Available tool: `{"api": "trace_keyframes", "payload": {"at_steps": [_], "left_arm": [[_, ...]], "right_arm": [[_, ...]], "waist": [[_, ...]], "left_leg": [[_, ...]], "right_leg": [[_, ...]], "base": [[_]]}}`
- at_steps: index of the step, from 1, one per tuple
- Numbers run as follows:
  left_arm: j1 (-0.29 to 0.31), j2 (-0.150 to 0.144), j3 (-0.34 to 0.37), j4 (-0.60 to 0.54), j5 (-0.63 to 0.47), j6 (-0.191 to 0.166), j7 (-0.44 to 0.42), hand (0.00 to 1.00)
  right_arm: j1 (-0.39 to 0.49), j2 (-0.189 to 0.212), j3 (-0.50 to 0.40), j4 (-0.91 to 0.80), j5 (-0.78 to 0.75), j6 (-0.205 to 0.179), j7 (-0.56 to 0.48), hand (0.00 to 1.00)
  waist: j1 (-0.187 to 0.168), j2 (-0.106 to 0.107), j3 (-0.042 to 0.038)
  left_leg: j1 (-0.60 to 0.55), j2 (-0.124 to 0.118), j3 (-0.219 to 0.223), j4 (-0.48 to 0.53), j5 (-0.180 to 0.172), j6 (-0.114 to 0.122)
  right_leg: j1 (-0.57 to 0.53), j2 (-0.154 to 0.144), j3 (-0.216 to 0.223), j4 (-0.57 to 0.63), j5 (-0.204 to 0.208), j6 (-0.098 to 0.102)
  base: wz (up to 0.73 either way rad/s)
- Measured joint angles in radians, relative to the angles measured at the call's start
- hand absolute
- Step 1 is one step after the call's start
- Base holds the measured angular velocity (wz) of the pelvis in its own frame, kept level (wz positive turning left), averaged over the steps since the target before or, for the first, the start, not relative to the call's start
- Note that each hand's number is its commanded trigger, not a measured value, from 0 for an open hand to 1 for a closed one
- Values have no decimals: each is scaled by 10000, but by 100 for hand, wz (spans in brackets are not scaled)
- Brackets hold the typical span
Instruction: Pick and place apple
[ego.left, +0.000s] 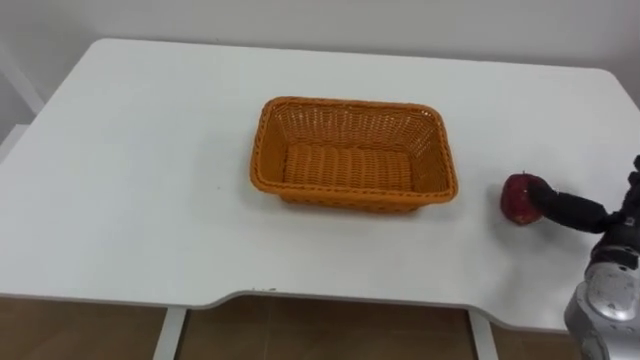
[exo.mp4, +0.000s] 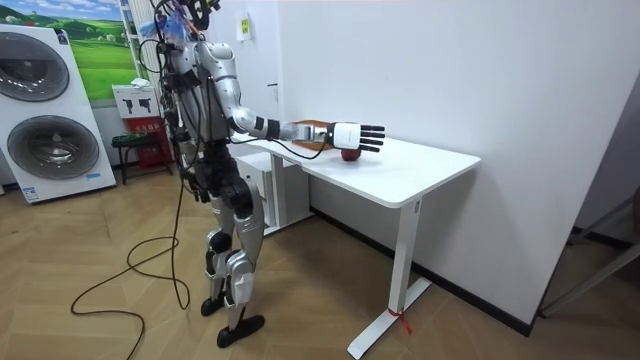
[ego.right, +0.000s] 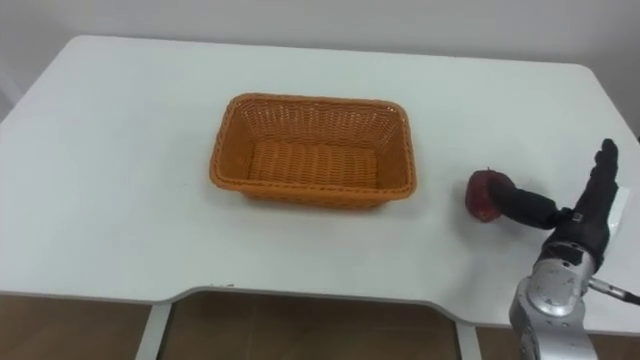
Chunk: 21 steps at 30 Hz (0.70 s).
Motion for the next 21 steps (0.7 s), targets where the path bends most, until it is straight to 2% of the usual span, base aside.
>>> {"api": "trace_keyframes", "payload": {"at_steps": [7,16,21], "left_arm": [[19,0,6,-3,-5,-13,23,0],[10,0,14,-46,5,-4,106,0],[13,0,18,-125,12,-4,91,0]], "right_arm": [[-189,2,-9,350,-126,10,627,0],[-180,3,-10,605,-333,298,1109,0],[-181,2,-10,602,-334,299,1248,0]], "waist": [[-6,-152,1],[-18,-152,6],[-14,-166,-6]], "left_leg": [[-35,-6,-18,86,-1,1],[9,6,-54,174,-1,0],[-45,3,-53,193,-1,0]], "right_leg": [[22,-8,-27,-5,0,-1],[139,-18,-140,-14,6,-10],[139,-25,-168,-27,6,-11]], "base": [[0],[2],[0]]}}
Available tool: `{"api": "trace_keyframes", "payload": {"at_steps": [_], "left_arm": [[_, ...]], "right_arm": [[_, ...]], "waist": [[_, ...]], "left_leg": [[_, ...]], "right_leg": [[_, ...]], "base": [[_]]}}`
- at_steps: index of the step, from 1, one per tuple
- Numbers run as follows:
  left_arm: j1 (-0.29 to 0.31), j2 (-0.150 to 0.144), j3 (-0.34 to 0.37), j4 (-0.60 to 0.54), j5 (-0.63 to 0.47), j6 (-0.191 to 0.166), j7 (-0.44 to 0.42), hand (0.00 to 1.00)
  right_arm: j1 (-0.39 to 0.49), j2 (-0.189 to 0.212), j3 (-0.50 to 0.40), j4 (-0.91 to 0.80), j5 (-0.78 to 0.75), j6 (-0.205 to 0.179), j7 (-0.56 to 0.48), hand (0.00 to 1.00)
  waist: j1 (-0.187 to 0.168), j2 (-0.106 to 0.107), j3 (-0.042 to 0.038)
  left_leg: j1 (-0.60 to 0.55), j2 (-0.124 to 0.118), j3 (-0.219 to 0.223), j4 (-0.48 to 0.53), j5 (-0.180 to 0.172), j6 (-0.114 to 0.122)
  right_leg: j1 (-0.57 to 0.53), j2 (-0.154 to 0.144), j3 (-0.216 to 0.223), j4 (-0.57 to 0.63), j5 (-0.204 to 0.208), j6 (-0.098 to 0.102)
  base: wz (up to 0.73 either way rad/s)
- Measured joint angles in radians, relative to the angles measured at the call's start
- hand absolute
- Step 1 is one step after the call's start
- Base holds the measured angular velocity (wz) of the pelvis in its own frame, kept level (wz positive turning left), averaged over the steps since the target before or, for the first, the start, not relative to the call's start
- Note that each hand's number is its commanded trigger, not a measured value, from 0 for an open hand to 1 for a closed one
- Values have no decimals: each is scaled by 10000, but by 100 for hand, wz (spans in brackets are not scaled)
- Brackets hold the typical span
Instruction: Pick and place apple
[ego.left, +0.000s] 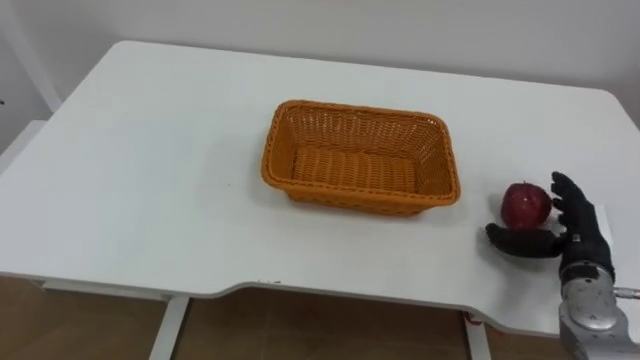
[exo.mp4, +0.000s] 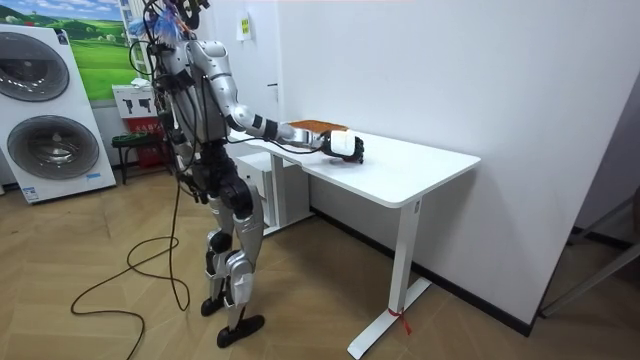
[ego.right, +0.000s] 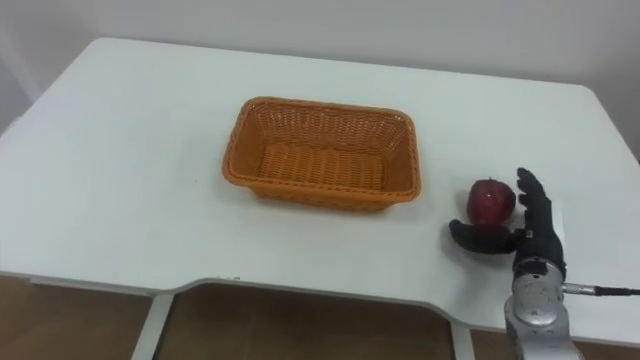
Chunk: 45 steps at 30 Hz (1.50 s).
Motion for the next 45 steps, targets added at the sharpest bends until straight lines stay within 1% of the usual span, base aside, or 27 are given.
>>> {"api": "trace_keyframes", "payload": {"at_steps": [3,6,8,11,21,26,27,28,29,30,31,32,34,36,38,40,41,42,45], "left_arm": [[-32,1,-14,6,-1,2,4,0],[-31,2,-17,14,-2,4,4,0],[-28,30,-65,26,-2,5,5,0],[-31,69,-74,42,-2,-1,8,0],[-32,108,-100,71,-6,-3,7,0],[-23,107,-94,71,-6,-2,7,0],[-24,104,-93,71,-6,-1,7,0],[-20,90,-90,71,-6,5,10,0],[-17,73,-86,71,-6,11,19,0],[-2,31,-90,70,-4,19,47,0],[24,-17,-90,29,-3,27,132,0],[32,-27,-90,1,-11,25,149,0],[55,-32,-92,-5,-10,31,231,0],[54,-36,-92,-13,0,28,338,0],[51,-36,-93,-26,-3,11,456,0],[66,-36,-109,-26,-9,-40,575,0],[64,-37,-131,-26,-10,-46,606,0],[63,-38,-253,-26,-15,-47,619,0],[88,-102,-461,0,-7,-129,609,0]], "right_arm": [[2,-134,22,63,-239,6,15,100],[3,-168,21,132,-282,7,5,100],[1,-172,23,261,-282,-13,-12,100],[-6,-172,26,428,-283,-117,7,100],[-6,-170,28,415,-277,-117,3,100],[-6,-171,24,408,-171,-118,-63,100],[-7,-170,23,409,-162,-118,-113,100],[-20,-170,12,409,-147,-117,-146,100],[-30,-170,8,409,-136,-116,-169,100],[-35,-168,9,384,-133,-110,-242,100],[-35,-163,9,277,-131,-88,-309,100],[-32,-163,6,168,-134,-59,-346,100],[2,-163,8,-614,-155,107,-514,100],[0,-164,1,-1235,-219,108,-817,100],[-9,-165,1,-1808,-250,87,-1079,100],[-14,-156,4,-2380,-266,55,-1331,100],[-14,-144,7,-2529,-267,45,-1338,100],[-9,-131,11,-2846,-267,1,-1338,100],[38,-131,11,-3687,-280,-93,-1369,100]], "waist": [[7,-25,17],[8,-36,19],[13,-49,15],[29,-86,35],[30,-81,35],[37,-24,11],[42,16,-16],[43,26,-63],[47,81,-49],[50,146,-54],[55,212,-69],[44,247,-55],[29,308,-13],[22,332,-19],[35,316,-12],[49,293,18],[46,265,44],[37,221,93],[33,205,91]], "left_leg": [[-4,4,-5,5,0,0],[-7,-1,-5,5,0,0],[0,-6,-5,5,0,0],[3,-8,-5,-6,0,0],[1,-6,-9,-1,0,0],[3,-5,-6,-4,0,0],[9,-5,-5,-11,0,0],[45,-5,1,-33,0,0],[81,-5,5,-45,0,0],[159,-6,14,-89,0,0],[182,-5,24,-180,1,0],[183,-5,26,-200,3,-1],[182,-3,54,-197,23,-16],[187,-5,67,-196,24,-16],[202,-8,69,-203,24,-16],[290,-7,76,-216,24,-16],[279,-5,78,-220,24,-16],[229,-2,86,-222,23,-16],[179,-5,124,-228,21,-13]], "right_leg": [[2,1,-10,2,0,-1],[3,-5,-15,-11,0,0],[13,-6,-14,-14,0,0],[13,-3,-3,-26,0,0],[19,-4,-27,-22,1,1],[15,-5,-80,-20,1,1],[13,-6,-76,-19,1,1],[26,-3,-56,-11,1,2],[53,-3,-48,-7,1,2],[101,-2,-26,14,0,3],[101,-1,1,17,-1,6],[92,0,7,18,-1,6],[46,8,60,3,-1,4],[27,10,103,0,-1,4],[42,11,103,-12,-1,5],[89,16,102,-15,-1,5],[91,19,102,-16,-1,5],[74,23,103,-18,-1,5],[36,16,114,-20,-1,5]], "base": [[0],[0],[0],[0],[0],[0],[0],[-3],[-5],[-5],[-4],[-4],[-6],[-2],[0],[0],[0],[0],[0]]}}
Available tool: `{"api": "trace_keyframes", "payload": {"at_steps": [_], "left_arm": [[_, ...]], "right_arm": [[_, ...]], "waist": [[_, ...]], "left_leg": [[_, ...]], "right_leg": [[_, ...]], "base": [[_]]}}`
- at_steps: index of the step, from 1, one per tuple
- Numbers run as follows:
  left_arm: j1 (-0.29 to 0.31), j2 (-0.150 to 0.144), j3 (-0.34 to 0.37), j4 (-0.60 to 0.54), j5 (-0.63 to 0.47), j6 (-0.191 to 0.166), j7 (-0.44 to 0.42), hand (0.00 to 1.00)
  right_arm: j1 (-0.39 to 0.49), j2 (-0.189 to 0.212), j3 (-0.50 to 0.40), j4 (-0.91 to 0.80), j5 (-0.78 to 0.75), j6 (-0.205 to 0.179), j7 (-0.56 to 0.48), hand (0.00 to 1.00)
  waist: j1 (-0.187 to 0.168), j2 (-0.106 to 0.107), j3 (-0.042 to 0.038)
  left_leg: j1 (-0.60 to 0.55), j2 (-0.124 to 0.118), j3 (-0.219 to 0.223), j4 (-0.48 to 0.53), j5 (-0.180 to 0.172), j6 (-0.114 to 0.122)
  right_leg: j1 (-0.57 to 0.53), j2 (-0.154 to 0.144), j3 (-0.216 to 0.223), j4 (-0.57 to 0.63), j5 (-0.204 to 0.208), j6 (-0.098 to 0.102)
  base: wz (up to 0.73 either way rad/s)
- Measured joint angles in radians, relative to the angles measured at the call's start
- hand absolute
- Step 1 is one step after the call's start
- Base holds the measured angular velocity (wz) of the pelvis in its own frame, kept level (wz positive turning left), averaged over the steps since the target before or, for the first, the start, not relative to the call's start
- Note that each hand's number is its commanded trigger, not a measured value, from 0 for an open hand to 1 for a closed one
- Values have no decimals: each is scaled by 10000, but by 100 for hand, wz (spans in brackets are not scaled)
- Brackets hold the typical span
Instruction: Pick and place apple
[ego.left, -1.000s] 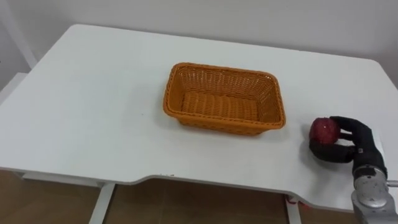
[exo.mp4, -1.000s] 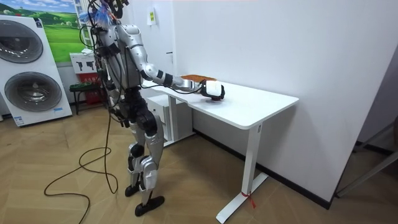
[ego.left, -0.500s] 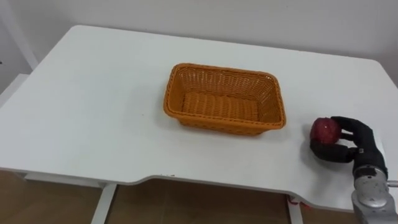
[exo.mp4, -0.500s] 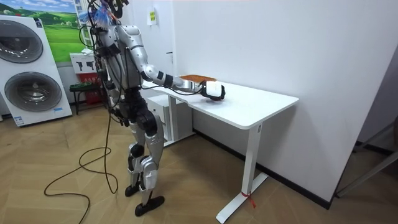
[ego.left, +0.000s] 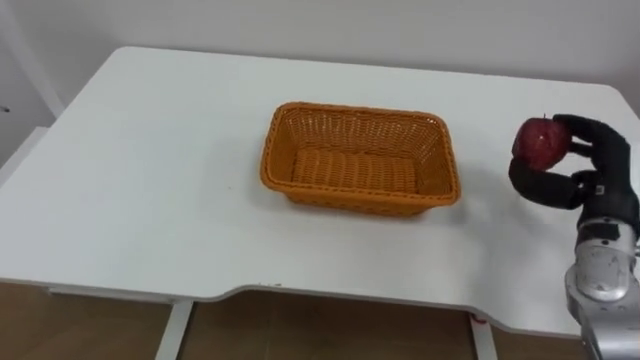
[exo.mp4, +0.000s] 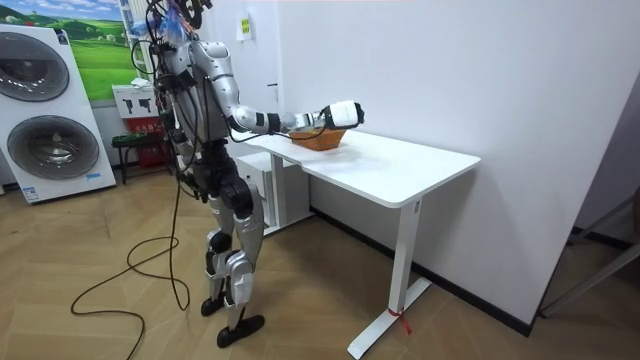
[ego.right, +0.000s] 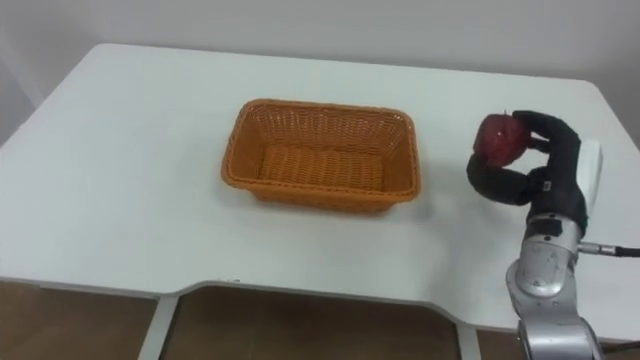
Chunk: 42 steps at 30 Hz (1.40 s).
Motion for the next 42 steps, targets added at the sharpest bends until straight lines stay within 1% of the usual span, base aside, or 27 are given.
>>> {"api": "trace_keyframes", "payload": {"at_steps": [3,5,6,7,8,12,13,15,17,18,19,20,21,22,26,30,33,36,39,41,42], "left_arm": [[30,10,-26,-2,-10,-114,0,0],[49,9,-60,-1,-2,-126,-5,0],[32,6,-106,3,-1,-127,-15,0],[43,-11,-115,13,6,-126,-18,0],[47,-24,-115,16,6,-125,-18,0],[-71,-35,-239,317,-7,-105,-14,0],[-185,-35,-270,424,-15,-92,-13,0],[-231,-32,-366,440,-55,-94,-13,0],[-301,-34,-462,567,-57,-130,-14,0],[-383,-32,-526,629,-57,-131,-13,0],[-465,-29,-606,638,-64,-133,-13,0],[-467,-31,-621,640,-69,-134,-15,0],[-483,-31,-631,651,-69,-139,-17,0],[-495,-29,-631,631,-29,-139,-18,0],[-608,-27,-630,501,-5,-139,-107,0],[-623,-16,-644,495,9,-131,-111,0],[-636,-9,-642,445,10,-106,-115,0],[-697,-6,-642,389,-4,-125,-113,0],[-729,5,-642,386,-6,-136,-106,0],[-757,31,-642,380,-6,-155,-104,0],[-774,39,-642,380,-23,-175,-104,0]], "right_arm": [[-1,-10,45,-718,-30,-124,-114,100],[3,-16,162,-1015,-118,-167,-170,100],[2,-19,263,-1199,-402,-167,-173,100],[16,-15,407,-1435,-589,-163,-154,100],[21,-14,492,-1571,-687,-163,-138,100],[23,-15,1142,-2385,-1062,-142,206,100],[24,-13,1324,-2544,-1199,-142,328,100],[24,-12,1572,-2653,-1464,-145,514,100],[26,-12,1687,-2654,-1627,-144,780,100],[24,-13,1736,-2654,-1714,-144,931,58],[23,-24,1853,-2653,-1721,-144,1053,25],[24,-35,1933,-2653,-1721,-144,1112,0],[25,-37,2032,-2650,-1724,-144,1313,0],[27,-47,2123,-2651,-1711,-144,1487,0],[25,-103,2363,-2657,-1761,-144,1965,0],[25,-100,2579,-2926,-2094,-102,2239,0],[25,-94,2758,-3283,-2405,-108,2353,0],[26,-92,2756,-3292,-2390,-105,2559,0],[36,-91,2755,-3291,-2307,-105,2610,0],[35,-92,2744,-3291,-2276,-109,2607,0],[36,-92,2743,-3290,-2270,-109,2607,0]], "waist": [[6,13,-12],[-7,26,-33],[24,36,-48],[26,50,-79],[25,57,-84],[49,41,-117],[75,28,-122],[117,17,-126],[233,14,-116],[284,10,-110],[352,19,-94],[386,24,-87],[425,26,-63],[451,25,-55],[546,-33,-59],[589,-115,-82],[550,-165,-114],[556,-198,-135],[538,-188,-58],[519,-233,-54],[496,-225,-27]], "left_leg": [[-2,11,0,-45,0,-1],[-2,15,3,-46,0,-1],[-6,15,1,-59,0,-1],[-14,18,14,-95,1,-3],[-13,20,23,-106,1,-4],[-1,19,20,-111,3,-6],[4,19,8,-102,3,-6],[16,17,4,-94,4,-5],[13,15,3,-90,4,-5],[10,14,-18,-63,4,-5],[3,16,-20,-52,4,-5],[-1,19,-18,-53,4,-5],[-26,26,-18,-51,4,-6],[-48,31,-13,-53,4,-6],[-215,35,-9,-71,2,-9],[-231,36,19,-126,3,-9],[-212,37,29,-117,5,-9],[-144,32,24,-124,5,-9],[-48,29,21,-170,5,-9],[-85,27,22,-165,5,-9],[-98,34,21,-135,4,-9]], "right_leg": [[-29,9,-10,1,0,0],[-33,11,-11,0,0,0],[-51,11,-14,1,0,0],[-102,11,-1,7,0,-1],[-119,11,3,9,1,-1],[-112,15,7,11,2,-2],[-109,14,-5,9,3,-2],[-95,11,-10,6,5,-2],[-75,7,-4,6,5,-1],[-77,5,-14,7,5,-1],[-79,4,-7,8,5,-1],[-79,6,-6,9,5,-1],[-79,9,-15,16,5,-2],[-107,15,-4,26,6,-2],[-248,20,-4,38,16,-19],[-285,27,8,13,16,-18],[-299,26,1,7,18,-17],[-266,18,-13,-3,19,-16],[-168,17,-7,-61,19,-15],[-154,18,-9,-158,20,-14],[-146,19,-31,-156,21,-14]], "base": [[0],[0],[-3],[-4],[-5],[0],[0],[0],[0],[0],[0],[0],[0],[0],[0],[0],[0],[0],[0],[0],[0]]}}
